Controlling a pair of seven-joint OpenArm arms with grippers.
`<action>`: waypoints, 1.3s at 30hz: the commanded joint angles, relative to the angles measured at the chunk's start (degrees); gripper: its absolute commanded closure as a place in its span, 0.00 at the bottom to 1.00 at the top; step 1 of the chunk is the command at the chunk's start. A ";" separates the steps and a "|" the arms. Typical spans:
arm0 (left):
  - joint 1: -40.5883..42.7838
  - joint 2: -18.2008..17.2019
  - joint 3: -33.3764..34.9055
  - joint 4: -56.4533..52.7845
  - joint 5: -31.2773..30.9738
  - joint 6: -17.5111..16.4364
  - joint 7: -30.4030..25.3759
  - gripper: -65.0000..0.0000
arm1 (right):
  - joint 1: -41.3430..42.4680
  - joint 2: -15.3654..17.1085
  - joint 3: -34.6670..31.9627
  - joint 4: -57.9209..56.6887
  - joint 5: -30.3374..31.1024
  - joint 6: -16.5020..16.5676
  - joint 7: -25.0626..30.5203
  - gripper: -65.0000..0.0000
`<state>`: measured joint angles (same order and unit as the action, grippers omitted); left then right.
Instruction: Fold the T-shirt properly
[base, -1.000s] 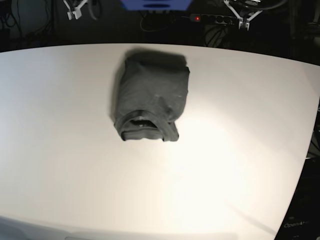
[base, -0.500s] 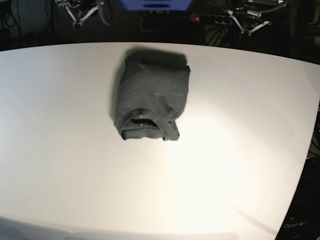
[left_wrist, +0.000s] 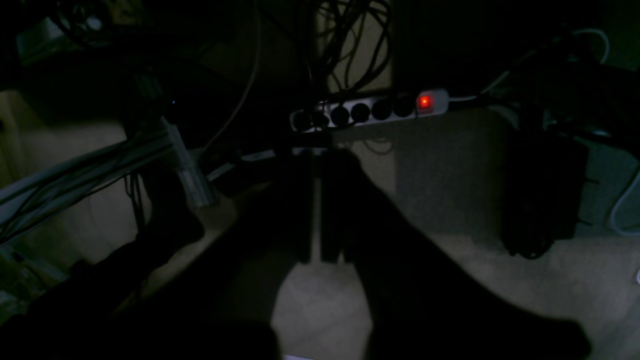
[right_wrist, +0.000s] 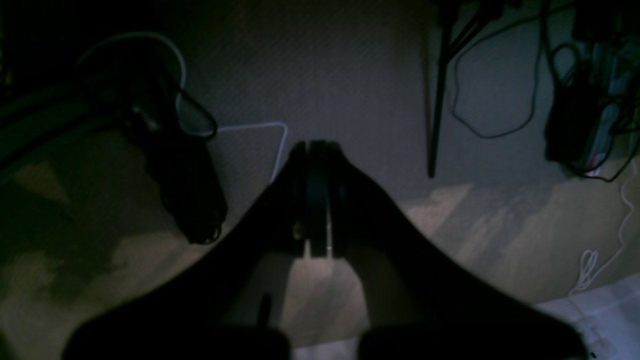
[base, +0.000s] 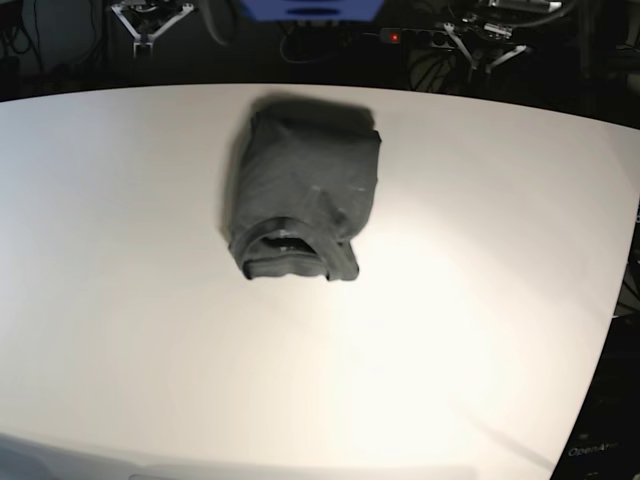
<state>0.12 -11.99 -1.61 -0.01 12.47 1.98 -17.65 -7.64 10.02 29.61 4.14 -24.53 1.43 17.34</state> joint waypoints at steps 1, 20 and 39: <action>0.01 -0.71 0.07 0.01 -0.03 -1.23 -0.33 0.95 | -0.58 0.22 -0.02 -0.05 -0.04 -0.16 -0.42 0.99; -1.57 -0.71 -0.46 0.01 -0.65 -18.11 5.03 0.95 | -0.58 -1.98 -2.48 -3.31 0.31 12.85 -6.13 0.98; -1.22 0.52 -2.57 0.05 -1.44 -18.64 5.12 0.94 | -0.05 -1.45 1.91 -1.99 1.81 12.85 -3.50 0.84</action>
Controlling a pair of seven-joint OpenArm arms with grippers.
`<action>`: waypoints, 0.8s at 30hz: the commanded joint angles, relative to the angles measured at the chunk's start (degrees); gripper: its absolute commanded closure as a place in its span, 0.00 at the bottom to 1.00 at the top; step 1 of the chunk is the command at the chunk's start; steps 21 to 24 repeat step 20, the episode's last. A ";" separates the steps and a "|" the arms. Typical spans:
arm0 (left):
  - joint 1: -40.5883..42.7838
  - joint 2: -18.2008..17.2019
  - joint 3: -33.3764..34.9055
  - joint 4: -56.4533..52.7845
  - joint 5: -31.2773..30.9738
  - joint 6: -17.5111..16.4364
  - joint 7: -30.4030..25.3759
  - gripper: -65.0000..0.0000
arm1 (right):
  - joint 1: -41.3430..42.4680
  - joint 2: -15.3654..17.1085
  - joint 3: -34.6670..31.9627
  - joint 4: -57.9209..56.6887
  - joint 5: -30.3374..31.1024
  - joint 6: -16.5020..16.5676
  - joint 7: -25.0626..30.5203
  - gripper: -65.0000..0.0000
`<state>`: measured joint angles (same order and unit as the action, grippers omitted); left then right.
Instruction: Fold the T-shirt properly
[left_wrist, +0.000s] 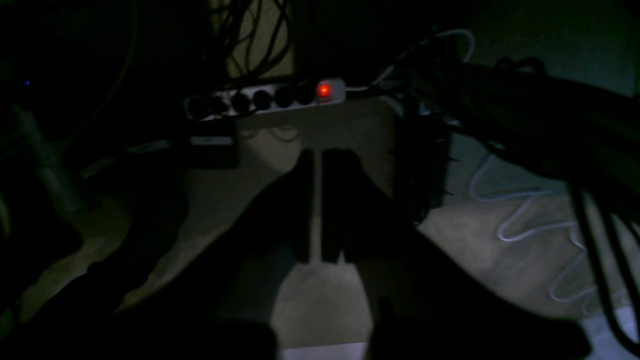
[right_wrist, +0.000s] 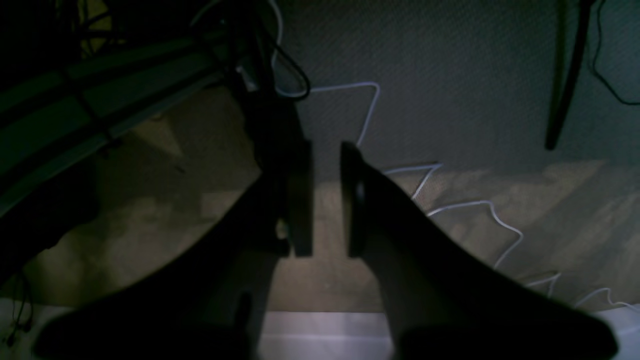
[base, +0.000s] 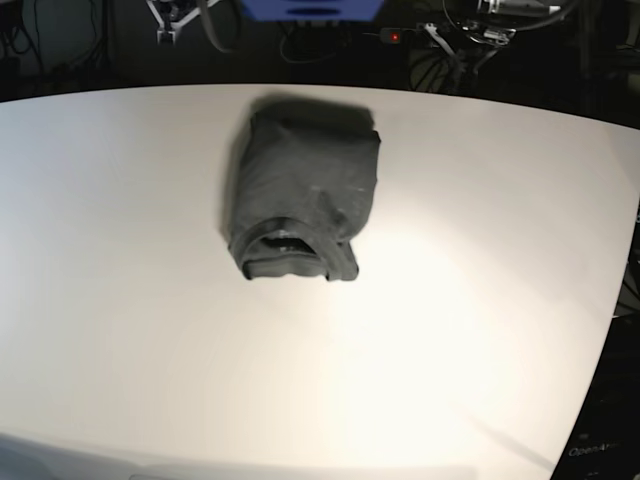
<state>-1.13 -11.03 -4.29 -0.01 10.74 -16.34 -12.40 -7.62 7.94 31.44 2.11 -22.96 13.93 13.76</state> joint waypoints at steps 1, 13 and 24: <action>0.03 -0.36 0.21 0.05 0.38 -0.32 -0.12 0.94 | -0.16 0.63 0.16 0.04 0.24 0.35 0.09 0.84; 0.03 0.70 0.21 0.41 0.38 -0.32 -0.39 0.94 | -1.31 2.12 -0.01 0.04 0.24 0.35 0.35 0.84; 0.03 0.70 0.03 0.41 0.03 -0.32 -0.21 0.94 | -1.22 2.65 -0.19 0.13 0.24 0.35 0.61 0.84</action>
